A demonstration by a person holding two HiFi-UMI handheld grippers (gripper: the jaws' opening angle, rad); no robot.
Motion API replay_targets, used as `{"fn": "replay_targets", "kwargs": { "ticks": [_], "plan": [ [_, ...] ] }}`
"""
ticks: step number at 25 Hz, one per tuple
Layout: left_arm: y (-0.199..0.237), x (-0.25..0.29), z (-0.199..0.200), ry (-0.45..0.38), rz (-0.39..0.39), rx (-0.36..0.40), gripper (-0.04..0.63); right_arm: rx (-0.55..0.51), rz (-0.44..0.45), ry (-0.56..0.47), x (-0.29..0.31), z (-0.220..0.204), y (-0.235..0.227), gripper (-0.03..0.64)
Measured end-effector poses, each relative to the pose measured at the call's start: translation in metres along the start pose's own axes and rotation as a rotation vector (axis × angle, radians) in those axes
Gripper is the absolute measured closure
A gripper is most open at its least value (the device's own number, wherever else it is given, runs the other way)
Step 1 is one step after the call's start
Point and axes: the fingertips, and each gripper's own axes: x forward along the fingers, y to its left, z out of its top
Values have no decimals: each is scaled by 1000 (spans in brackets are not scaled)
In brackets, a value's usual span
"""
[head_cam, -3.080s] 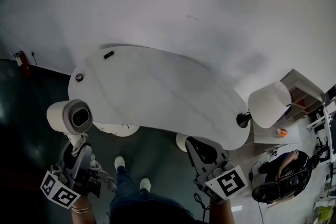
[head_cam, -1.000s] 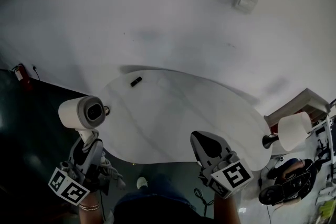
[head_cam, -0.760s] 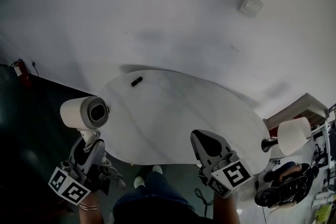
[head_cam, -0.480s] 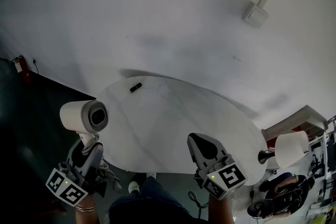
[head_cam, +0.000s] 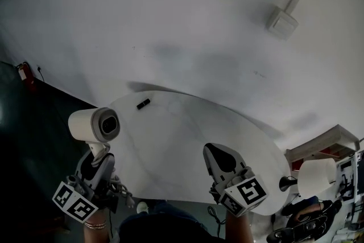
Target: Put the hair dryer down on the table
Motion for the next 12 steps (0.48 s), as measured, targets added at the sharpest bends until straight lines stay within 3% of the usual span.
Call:
{"fn": "replay_targets", "kwargs": {
  "ticks": [3,7,12],
  "plan": [
    [1,10,-4,3,20,10,362,20,26,-34,5,4,-7,597],
    [-1,44,-15,13,38,12,362,24,10,19,7,-10,-43,597],
    [-4,60,-22,13,49,6,362,31,35,21,9,-11,-54,597]
  ]
}}
